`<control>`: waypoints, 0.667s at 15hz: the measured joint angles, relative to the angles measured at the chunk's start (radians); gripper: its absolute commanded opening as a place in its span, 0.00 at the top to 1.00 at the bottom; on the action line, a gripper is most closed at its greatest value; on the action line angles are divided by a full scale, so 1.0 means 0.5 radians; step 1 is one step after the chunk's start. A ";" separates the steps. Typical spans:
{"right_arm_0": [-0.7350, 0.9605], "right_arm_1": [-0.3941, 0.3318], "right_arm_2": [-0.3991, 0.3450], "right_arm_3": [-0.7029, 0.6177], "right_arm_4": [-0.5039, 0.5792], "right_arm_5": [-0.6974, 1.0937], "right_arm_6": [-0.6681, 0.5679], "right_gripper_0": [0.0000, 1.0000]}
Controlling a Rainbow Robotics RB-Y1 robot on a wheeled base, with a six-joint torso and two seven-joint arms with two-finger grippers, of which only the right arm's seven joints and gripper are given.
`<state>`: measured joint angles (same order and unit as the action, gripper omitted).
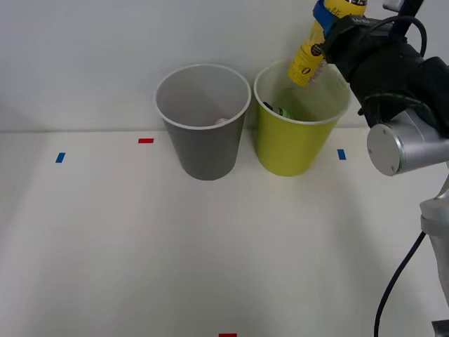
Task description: Put cans in the gray bin, plastic bottles in the light green bin
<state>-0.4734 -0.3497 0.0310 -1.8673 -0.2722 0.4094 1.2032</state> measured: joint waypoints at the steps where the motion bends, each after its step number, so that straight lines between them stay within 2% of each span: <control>1: -0.037 -0.012 0.006 0.060 0.003 -0.001 0.008 1.00; 6: -0.130 -0.005 0.067 0.220 0.067 -0.006 0.027 1.00; 7: -0.138 0.005 0.074 0.244 0.111 -0.017 0.026 0.93; 8: -0.146 0.018 0.077 0.274 0.148 -0.049 0.027 0.52; 9: -0.151 0.034 0.078 0.317 0.183 -0.104 0.026 0.00; 10: -0.155 0.048 0.079 0.352 0.208 -0.158 0.022 0.00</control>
<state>-0.5509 -0.3256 0.0707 -1.6913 -0.1684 0.3303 1.2140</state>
